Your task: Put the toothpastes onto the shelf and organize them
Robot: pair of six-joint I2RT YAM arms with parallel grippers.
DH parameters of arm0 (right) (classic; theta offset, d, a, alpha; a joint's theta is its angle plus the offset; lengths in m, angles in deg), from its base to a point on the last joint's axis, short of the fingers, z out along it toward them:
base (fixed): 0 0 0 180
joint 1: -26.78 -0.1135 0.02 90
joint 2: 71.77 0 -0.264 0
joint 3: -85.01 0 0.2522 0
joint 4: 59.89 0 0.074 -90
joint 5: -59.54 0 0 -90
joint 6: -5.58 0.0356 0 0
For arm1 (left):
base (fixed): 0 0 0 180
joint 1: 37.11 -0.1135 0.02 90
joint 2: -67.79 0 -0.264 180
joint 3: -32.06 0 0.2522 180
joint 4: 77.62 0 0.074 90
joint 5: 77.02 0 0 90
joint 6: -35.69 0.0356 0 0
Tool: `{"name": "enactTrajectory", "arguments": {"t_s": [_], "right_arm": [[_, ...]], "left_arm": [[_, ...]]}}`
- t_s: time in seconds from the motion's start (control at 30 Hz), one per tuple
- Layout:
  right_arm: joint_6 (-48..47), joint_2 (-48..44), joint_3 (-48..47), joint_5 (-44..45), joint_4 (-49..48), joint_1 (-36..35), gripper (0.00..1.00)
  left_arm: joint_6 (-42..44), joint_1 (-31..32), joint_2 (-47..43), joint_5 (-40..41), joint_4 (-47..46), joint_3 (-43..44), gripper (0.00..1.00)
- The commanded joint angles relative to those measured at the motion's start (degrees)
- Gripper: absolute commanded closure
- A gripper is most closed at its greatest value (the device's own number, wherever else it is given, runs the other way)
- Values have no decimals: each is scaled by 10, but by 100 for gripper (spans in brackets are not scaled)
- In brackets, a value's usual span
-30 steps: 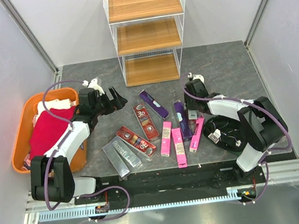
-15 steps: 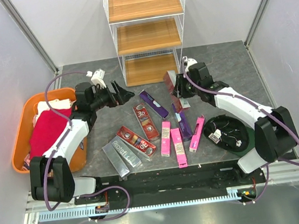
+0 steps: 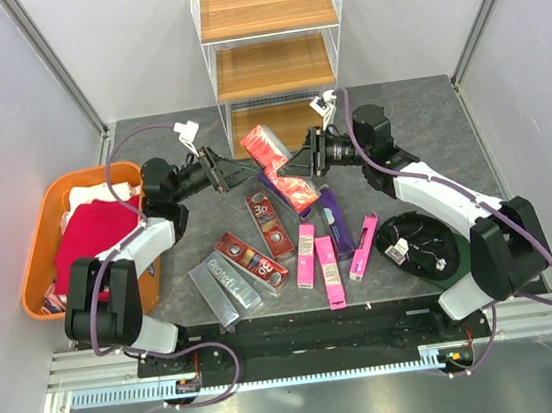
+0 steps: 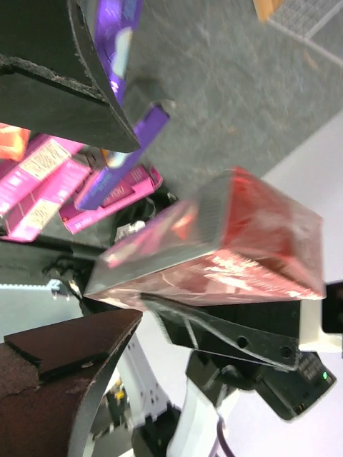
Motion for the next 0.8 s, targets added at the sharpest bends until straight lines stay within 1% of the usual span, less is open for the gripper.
{"name": "enactTrajectory", "arguments": {"t_s": [0.0,0.03,0.1,0.2,0.23,0.3,0.33,0.43,0.53,0.57,0.63,0.67,0.77], "right_arm": [[34,21,-29,-67,-71,-23,55],[33,23,-31,-68,-66,-26,55],[32,29,-31,-70,-62,-33,54],[31,35,-29,-69,-54,-39,54],[30,37,-28,-67,-51,-40,54],[25,35,-25,-61,-41,-41,53],[22,35,-25,-56,-37,-41,52],[17,28,-23,-39,-24,-41,47],[16,18,-23,-3,-4,-41,33],[16,10,-23,16,3,-41,27],[20,-1,-20,40,8,-41,20],[21,-15,-16,60,8,-41,15],[29,-54,-3,99,11,-41,10]], "left_arm": [[-118,20,28,-15,-152,0,3],[-135,22,37,-15,-207,3,4],[-181,30,63,-9,-254,7,7],[-226,40,96,-9,-320,19,22],[-234,42,103,-9,-330,26,33],[-254,48,116,-14,-354,32,44],[-258,49,124,-14,-361,33,58],[-270,49,127,-8,-378,31,78],[-270,49,121,11,-376,25,80],[-270,47,115,19,-375,23,80],[-270,48,109,42,-367,21,80],[-270,48,101,50,-364,20,80],[-271,48,84,88,-354,9,80]]}}
